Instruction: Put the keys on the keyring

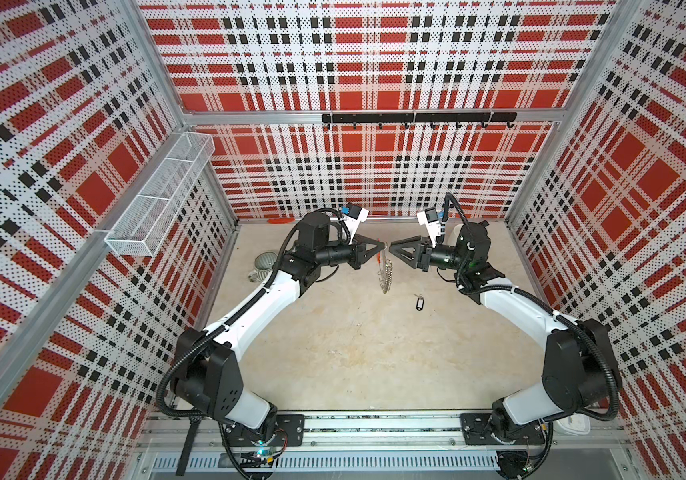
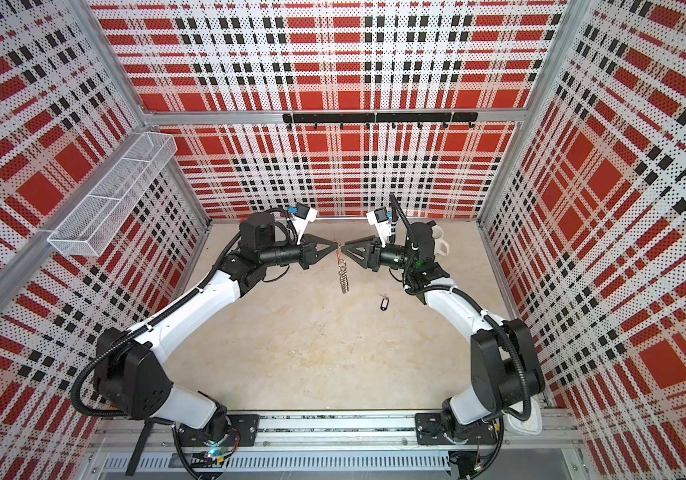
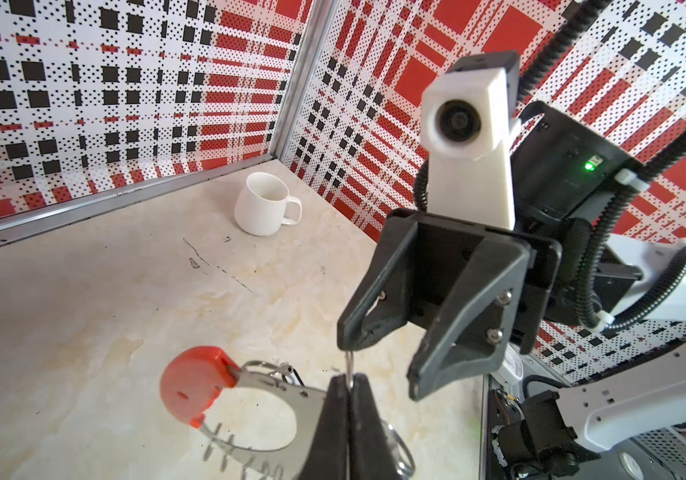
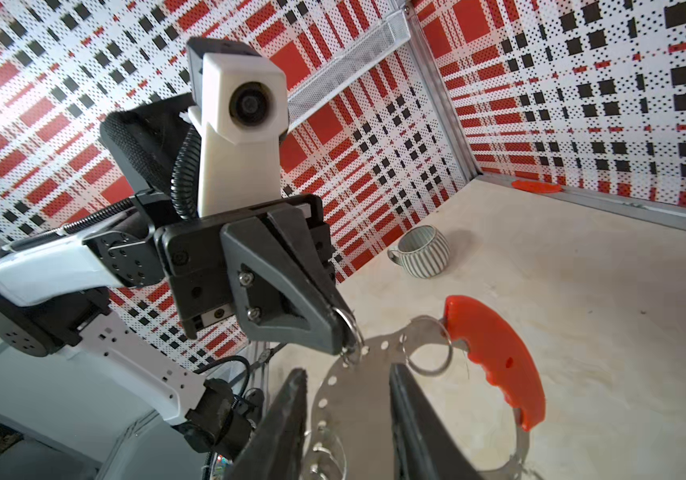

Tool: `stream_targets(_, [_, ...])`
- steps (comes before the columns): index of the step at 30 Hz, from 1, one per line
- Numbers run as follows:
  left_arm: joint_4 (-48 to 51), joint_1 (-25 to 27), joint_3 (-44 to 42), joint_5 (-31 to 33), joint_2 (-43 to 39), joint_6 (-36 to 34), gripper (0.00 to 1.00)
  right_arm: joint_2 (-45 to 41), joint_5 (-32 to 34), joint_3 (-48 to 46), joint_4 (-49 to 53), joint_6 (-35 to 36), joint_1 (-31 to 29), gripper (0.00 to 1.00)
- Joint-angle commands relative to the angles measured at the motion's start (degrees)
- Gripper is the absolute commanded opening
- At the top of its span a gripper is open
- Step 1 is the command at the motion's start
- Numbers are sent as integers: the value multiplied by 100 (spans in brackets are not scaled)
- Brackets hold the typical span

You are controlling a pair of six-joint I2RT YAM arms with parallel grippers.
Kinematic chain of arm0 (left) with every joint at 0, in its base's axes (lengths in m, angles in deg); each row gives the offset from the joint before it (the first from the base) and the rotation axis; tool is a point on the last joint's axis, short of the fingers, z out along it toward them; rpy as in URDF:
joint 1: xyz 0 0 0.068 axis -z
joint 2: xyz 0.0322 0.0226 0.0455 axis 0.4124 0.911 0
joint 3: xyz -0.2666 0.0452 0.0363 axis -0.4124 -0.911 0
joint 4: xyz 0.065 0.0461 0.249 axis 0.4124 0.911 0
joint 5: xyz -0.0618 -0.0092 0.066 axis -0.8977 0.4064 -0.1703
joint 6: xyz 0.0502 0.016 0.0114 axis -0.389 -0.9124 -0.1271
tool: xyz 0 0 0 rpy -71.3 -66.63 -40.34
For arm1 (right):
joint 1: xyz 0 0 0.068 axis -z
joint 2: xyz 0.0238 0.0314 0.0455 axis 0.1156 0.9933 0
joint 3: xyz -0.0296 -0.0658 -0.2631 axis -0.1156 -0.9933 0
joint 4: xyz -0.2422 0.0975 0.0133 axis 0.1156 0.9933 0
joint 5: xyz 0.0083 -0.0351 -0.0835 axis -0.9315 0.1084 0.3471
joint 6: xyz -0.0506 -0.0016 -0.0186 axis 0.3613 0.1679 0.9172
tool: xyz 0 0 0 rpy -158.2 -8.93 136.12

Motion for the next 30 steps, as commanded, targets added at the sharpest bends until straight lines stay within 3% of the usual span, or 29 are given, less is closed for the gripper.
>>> stream_targets(1, [-114,70,224,-136,-15,-80,0,128,-317,65,-621,-342,26,30])
stream_targets(12, [-105,123,312,-168,68,-68,0,293,-477,-25,-1412,-943,24,12])
stream_targets(23, [-105,172,348,-180,113,-70,0,386,-554,-14,-1631,-1125,-31,11])
stream_targets(28, [-105,180,356,-186,144,-67,0,396,-539,5,-1653,-1152,-68,0])
stream_targets(30, [-110,179,348,-162,140,-70,0,393,-493,2,-1691,-1190,-80,0])
